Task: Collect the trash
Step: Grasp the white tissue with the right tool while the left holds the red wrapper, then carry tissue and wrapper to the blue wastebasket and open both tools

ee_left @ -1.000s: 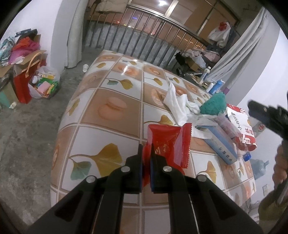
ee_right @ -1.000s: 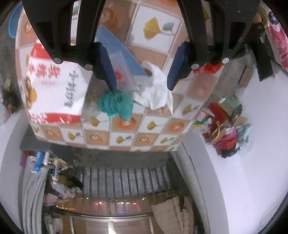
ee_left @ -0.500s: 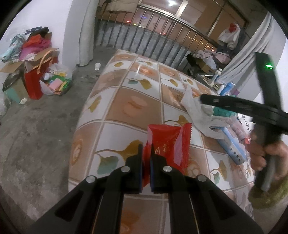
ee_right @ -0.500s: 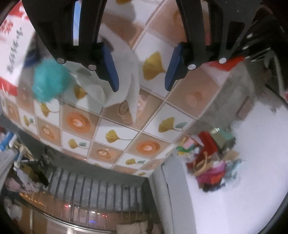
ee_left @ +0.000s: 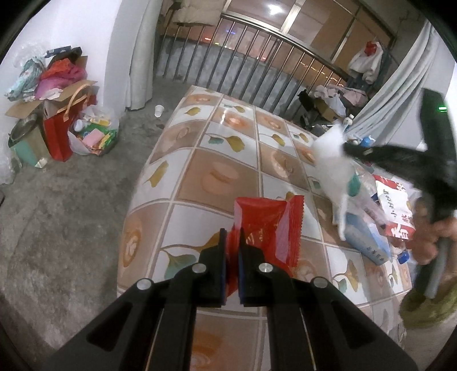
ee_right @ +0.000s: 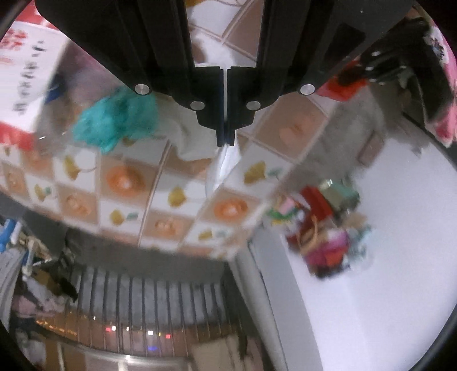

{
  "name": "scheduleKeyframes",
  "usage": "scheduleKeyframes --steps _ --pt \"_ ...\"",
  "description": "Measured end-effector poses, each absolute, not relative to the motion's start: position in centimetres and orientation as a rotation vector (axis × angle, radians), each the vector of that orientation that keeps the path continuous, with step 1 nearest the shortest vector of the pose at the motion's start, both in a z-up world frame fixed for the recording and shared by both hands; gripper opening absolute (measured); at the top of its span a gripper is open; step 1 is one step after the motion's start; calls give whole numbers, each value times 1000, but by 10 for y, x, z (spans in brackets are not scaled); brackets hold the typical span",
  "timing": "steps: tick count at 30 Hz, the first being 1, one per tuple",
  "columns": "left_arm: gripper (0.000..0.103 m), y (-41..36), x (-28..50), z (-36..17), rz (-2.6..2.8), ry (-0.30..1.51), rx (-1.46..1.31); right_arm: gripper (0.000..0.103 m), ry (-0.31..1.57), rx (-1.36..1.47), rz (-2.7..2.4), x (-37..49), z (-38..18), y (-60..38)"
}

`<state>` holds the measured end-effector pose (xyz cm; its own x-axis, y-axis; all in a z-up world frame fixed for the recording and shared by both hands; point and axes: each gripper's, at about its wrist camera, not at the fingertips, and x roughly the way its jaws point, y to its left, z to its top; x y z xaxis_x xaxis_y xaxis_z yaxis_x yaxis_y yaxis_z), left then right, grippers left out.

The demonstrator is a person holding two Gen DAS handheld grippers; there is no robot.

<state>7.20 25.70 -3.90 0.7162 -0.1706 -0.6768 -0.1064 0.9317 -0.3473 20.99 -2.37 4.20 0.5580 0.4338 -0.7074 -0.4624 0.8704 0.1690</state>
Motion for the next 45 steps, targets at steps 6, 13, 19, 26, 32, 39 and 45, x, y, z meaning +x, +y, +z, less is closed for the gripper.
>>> scheduleKeyframes --steps 6,13,19,26,32,39,45 --pt "6 251 69 -33 -47 769 -378 0 734 76 585 189 85 -51" --pt "6 246 63 -16 -56 729 -364 0 638 148 648 170 118 -66" --pt "6 242 60 -7 -66 712 -358 0 614 178 680 159 128 -77" --pt "6 238 59 0 -86 699 -360 0 584 186 694 148 139 -93" --pt "6 241 57 7 -85 678 -370 0 547 180 685 143 146 -102" --pt "6 240 53 14 -89 664 -366 0 530 191 670 138 145 -113" --pt "6 238 51 21 -93 649 -359 0 526 186 662 136 145 -114"
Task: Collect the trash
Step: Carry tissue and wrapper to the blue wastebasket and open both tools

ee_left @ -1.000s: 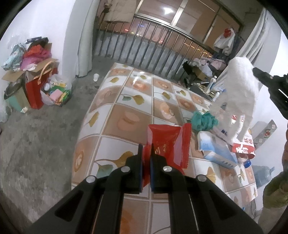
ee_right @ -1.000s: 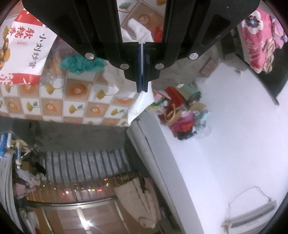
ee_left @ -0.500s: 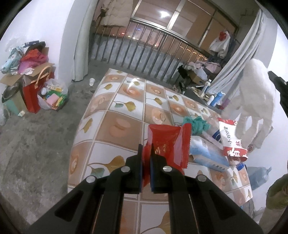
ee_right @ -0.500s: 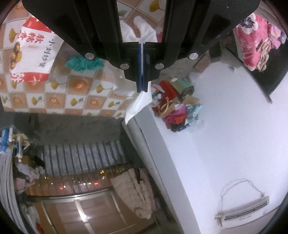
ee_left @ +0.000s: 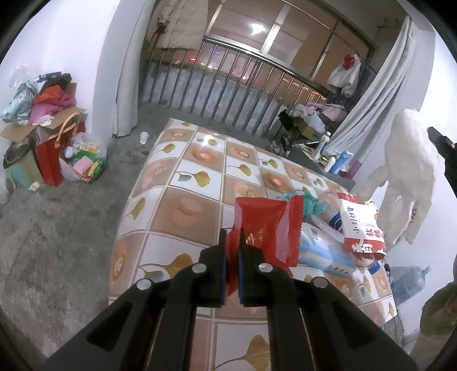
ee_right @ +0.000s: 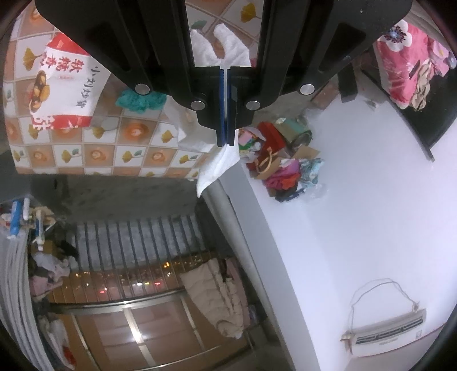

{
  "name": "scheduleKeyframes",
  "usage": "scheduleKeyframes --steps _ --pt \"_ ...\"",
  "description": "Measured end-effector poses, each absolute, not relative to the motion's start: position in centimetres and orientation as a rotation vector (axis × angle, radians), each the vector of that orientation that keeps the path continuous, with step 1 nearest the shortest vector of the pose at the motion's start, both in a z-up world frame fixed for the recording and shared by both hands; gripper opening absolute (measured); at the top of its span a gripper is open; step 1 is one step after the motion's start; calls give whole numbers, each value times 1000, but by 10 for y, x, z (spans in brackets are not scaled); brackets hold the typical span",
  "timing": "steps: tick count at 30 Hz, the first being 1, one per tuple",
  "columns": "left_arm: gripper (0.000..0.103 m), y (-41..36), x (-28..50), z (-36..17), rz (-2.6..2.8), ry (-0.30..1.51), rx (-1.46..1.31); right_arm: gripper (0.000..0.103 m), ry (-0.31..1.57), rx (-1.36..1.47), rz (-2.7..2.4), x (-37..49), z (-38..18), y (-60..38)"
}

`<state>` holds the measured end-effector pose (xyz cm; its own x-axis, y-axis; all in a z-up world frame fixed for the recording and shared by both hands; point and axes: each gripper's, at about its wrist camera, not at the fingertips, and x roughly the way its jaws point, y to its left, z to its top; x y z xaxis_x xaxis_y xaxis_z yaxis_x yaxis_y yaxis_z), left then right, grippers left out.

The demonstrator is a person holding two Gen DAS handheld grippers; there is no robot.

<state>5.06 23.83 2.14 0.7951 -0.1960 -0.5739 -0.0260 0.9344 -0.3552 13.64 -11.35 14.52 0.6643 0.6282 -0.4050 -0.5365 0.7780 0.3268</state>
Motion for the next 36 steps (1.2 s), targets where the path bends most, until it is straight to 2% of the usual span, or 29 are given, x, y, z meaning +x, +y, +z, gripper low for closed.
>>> scheduleKeyframes --steps 24,36 --pt "6 220 42 45 -108 599 -316 0 424 226 604 112 166 -156" --pt "6 146 53 74 -228 568 -213 0 339 295 494 77 168 -236"
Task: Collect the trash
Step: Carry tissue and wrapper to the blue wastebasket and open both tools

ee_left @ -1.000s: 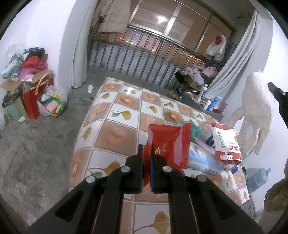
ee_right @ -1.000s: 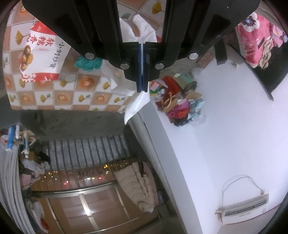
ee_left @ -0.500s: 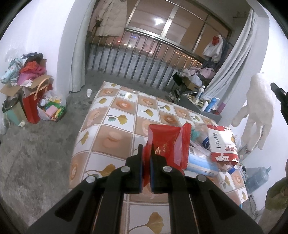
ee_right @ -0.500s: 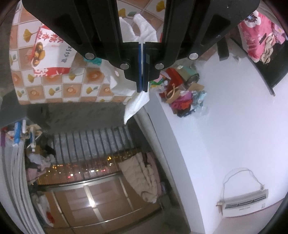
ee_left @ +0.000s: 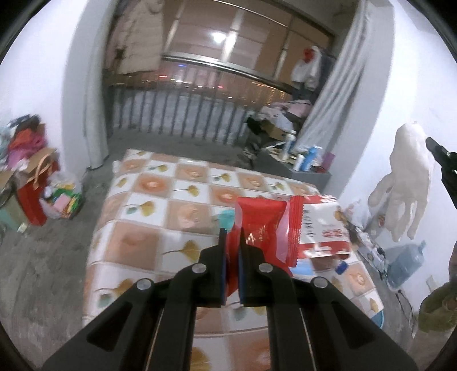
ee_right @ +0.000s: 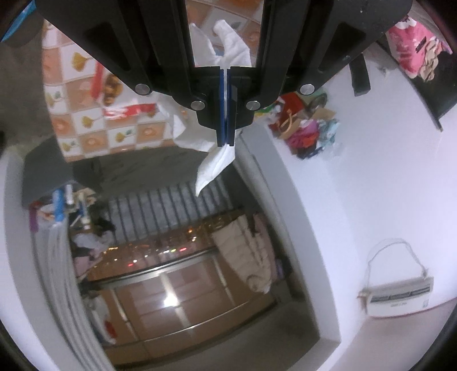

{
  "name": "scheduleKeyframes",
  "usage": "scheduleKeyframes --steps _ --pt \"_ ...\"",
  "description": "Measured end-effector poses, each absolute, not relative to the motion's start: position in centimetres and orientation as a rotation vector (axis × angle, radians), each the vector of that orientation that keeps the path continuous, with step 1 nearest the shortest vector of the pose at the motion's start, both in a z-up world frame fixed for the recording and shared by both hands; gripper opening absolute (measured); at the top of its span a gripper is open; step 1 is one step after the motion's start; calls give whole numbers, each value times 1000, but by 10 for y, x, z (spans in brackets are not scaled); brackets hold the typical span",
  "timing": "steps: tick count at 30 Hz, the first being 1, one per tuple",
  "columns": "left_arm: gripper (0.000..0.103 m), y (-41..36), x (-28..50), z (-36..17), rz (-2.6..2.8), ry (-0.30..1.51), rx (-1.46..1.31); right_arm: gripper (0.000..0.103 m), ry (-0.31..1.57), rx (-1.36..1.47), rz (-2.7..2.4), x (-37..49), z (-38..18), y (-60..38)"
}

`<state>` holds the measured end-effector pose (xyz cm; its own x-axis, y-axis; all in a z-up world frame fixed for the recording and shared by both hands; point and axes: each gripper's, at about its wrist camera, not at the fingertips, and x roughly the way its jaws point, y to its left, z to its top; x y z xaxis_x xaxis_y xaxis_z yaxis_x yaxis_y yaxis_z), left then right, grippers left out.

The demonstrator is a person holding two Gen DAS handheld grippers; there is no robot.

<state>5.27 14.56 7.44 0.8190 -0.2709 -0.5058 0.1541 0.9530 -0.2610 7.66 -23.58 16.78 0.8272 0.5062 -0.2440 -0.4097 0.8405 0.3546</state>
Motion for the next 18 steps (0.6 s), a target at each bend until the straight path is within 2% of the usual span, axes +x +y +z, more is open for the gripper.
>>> scheduleKeyframes --steps 8,18 --pt "6 44 71 96 -460 566 -112 0 318 339 301 44 156 -309" --pt "6 -144 97 104 -872 630 75 0 333 431 -107 -20 127 -419"
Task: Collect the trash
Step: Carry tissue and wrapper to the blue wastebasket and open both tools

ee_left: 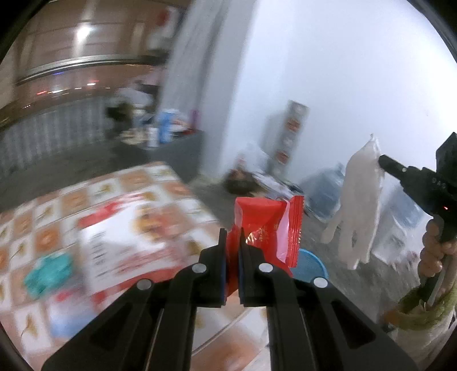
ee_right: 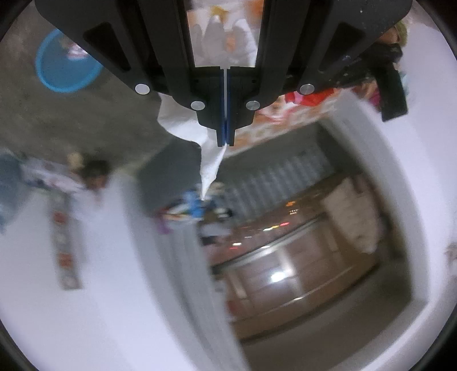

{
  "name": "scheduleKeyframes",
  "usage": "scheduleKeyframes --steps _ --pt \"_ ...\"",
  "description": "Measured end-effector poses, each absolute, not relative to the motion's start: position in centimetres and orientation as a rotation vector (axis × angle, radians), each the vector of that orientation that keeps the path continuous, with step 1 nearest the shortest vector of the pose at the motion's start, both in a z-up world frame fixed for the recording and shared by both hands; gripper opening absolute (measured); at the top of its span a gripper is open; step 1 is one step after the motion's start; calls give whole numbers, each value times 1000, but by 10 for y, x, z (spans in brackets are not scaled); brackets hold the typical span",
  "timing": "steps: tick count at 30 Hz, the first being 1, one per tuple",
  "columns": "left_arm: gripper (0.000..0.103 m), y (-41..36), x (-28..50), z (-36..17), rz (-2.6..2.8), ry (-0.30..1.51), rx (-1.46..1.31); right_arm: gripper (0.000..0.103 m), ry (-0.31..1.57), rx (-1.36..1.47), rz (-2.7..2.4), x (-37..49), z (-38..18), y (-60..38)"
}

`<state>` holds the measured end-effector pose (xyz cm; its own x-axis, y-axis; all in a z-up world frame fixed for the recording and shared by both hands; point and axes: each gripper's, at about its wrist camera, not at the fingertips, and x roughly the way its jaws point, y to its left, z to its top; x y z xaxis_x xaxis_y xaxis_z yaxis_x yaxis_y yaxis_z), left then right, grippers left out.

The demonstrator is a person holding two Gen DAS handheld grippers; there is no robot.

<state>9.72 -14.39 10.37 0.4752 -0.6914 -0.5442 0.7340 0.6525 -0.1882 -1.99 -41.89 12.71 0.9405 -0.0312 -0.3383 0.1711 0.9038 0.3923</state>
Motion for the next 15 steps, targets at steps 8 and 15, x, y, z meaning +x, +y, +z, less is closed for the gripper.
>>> scheduleKeyframes --steps 8,15 --pt "6 -320 100 69 -1083 806 265 0 394 556 -344 -49 68 -507" --pt "6 -452 91 10 -1118 921 455 0 490 675 -435 -38 8 -572"
